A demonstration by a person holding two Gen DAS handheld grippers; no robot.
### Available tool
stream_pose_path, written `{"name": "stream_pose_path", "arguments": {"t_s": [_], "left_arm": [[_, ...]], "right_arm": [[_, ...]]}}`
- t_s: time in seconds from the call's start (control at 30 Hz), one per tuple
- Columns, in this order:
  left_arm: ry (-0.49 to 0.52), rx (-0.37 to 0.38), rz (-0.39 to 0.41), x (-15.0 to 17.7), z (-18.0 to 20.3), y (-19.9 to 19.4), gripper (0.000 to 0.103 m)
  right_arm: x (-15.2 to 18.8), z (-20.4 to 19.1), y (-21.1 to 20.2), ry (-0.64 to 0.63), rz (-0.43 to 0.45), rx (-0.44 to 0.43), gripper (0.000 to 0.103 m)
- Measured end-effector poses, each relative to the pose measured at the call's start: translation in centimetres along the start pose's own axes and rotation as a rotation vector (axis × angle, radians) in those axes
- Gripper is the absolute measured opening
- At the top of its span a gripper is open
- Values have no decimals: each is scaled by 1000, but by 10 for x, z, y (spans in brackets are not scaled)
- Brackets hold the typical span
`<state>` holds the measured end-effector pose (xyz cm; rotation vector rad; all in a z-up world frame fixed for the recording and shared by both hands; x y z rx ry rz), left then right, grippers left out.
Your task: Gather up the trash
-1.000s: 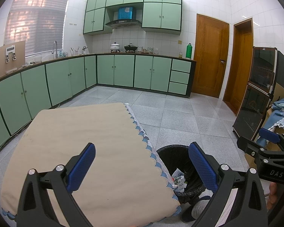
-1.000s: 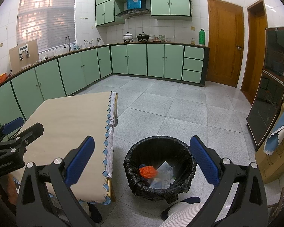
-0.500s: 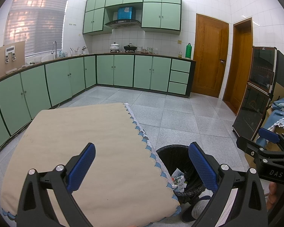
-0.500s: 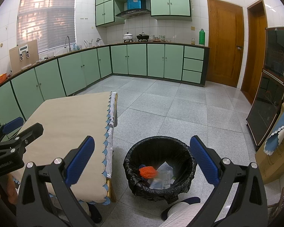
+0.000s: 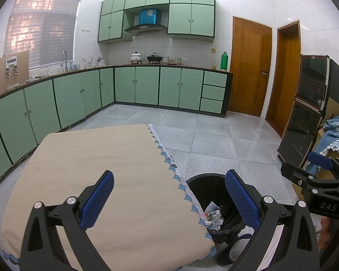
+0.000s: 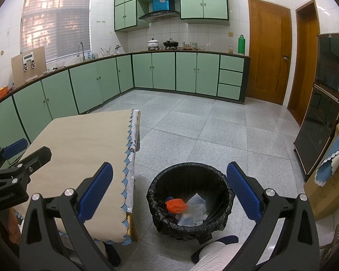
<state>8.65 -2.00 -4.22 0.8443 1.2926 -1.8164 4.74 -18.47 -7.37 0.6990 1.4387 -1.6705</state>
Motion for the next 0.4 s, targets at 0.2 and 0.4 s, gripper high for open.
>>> {"name": "stream_pose_path", "arguments": {"t_s": [0.2, 0.4], "left_arm": [[-5, 0, -6, 2, 1, 0, 97], [-9, 0, -8, 3, 2, 1, 97]], "right_arm": [[0, 0, 0, 1, 1, -1, 98], [-2, 4, 3, 5, 6, -9, 98]]}}
Point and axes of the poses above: each gripper's, at about its wrist camera, not at the fingertips, and y roughly the way its jaws point, z to its right, x to its underside, the point moved 6 cm from there along y, roughly the way its jaws point, and after that the axes turned 14 degrees about -y, right-handed, at the moved point
